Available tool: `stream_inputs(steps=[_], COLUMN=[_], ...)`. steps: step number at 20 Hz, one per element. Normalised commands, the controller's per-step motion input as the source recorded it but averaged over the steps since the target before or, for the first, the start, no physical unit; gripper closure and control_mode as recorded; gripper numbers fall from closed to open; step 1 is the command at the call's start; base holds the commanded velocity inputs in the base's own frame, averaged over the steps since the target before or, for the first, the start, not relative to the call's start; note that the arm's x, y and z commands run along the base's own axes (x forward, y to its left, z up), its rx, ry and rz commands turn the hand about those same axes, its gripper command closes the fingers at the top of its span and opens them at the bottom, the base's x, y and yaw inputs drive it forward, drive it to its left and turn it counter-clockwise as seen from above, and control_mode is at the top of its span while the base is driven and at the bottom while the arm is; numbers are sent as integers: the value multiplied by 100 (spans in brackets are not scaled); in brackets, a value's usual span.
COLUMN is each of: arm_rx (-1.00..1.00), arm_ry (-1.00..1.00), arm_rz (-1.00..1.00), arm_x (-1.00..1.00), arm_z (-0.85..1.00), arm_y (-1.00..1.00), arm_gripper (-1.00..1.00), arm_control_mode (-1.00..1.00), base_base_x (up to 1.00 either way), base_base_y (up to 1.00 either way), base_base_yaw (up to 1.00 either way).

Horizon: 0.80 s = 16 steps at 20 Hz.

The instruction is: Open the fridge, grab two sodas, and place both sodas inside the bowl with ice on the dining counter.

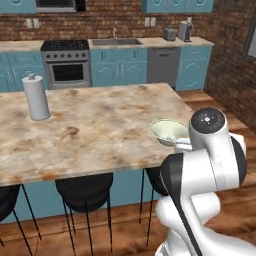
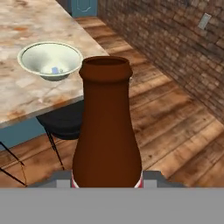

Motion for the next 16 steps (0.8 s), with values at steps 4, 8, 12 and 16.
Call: stream_inputs(steps=[4, 8, 12, 16], arm_rx=[0, 7, 12, 2], arm_ry=[0, -2, 0, 7], arm_rz=[0, 21, 24, 12], arm_x=[0, 50, 83, 95], arm_z=[0, 0, 0, -8], arm_y=[0, -62, -76, -26], arm_gripper=[100, 100, 100, 100], arm_control_mode=[100, -100, -100, -100], base_base_x=[57, 13, 0, 0], base_base_y=[-61, -18, 0, 0], base_base_yaw=[33, 8, 0, 0])
